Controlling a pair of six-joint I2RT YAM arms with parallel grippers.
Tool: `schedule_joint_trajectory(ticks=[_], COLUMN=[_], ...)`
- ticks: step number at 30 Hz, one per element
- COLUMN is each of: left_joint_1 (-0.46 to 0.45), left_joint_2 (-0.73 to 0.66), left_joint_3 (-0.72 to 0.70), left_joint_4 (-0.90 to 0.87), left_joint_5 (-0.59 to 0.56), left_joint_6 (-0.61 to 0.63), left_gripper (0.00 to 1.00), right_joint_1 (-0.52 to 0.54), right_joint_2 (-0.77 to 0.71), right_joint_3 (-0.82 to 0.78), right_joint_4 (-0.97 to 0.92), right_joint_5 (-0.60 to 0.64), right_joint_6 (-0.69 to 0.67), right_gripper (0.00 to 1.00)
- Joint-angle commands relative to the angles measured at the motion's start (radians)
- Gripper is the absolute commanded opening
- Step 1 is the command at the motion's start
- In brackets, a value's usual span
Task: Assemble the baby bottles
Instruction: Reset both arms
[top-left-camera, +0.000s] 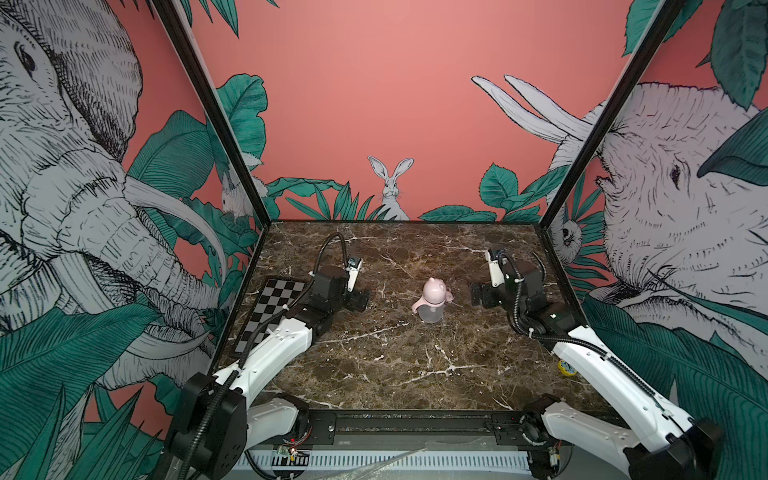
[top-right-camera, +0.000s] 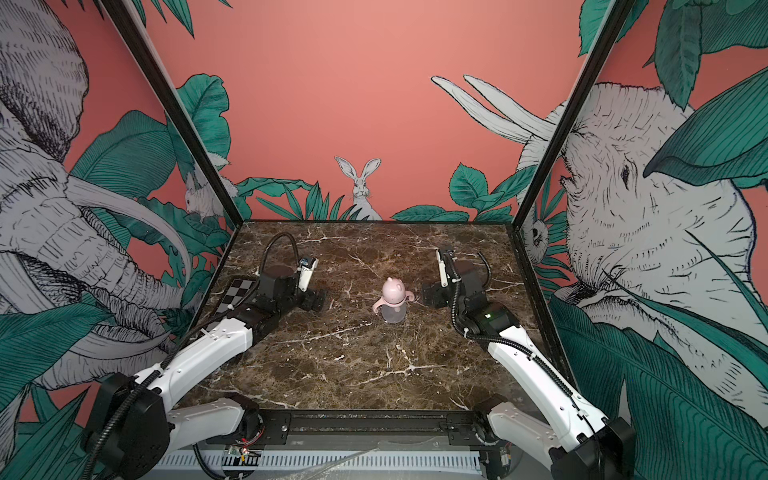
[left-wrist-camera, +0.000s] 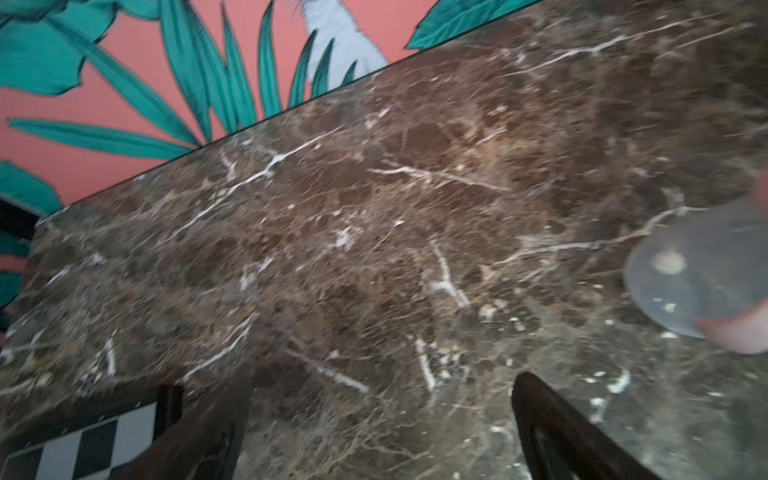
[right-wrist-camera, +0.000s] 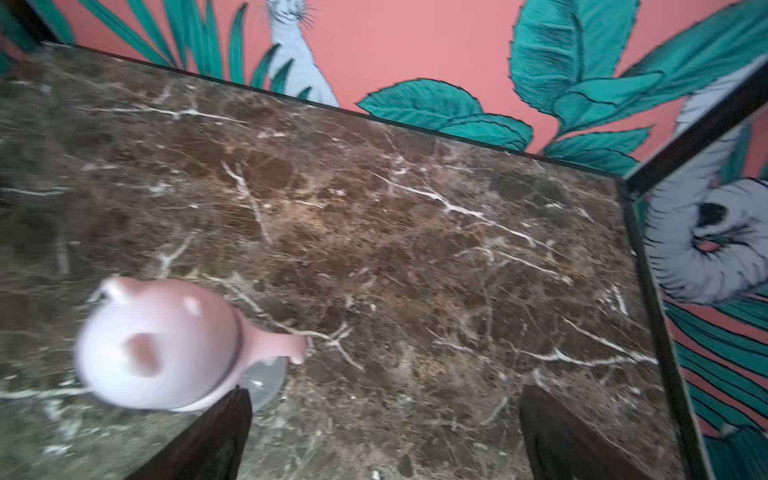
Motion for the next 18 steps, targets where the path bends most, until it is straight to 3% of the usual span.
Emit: schedule_joint_trajectory(ticks=[1, 9, 18], left_joint_1=[0.089, 0.246, 0.271], left_joint_2=[0.011, -0.005, 0.182], left_joint_3=[-0.105, -0.197, -0.327], left_joint_4=[0.163, 0.284, 0.777], left_joint_5=[-0.055, -0.043, -0.069], left_joint_6=[0.000, 0.041, 0.090], left_gripper=[0.99, 0.99, 0.99], right_joint_1=[-0.091, -0.307, -0.364], right_joint_2=[0.009, 0.061, 0.401], right_joint_3=[-0.084, -0.426, -0.520], right_joint_4=[0.162, 0.679, 1.201], right_joint_5=[0.090, 0.121, -0.027], right_joint_6=[-0.052, -0.087, -0.132], right_gripper=[1.00, 1.00, 1.00])
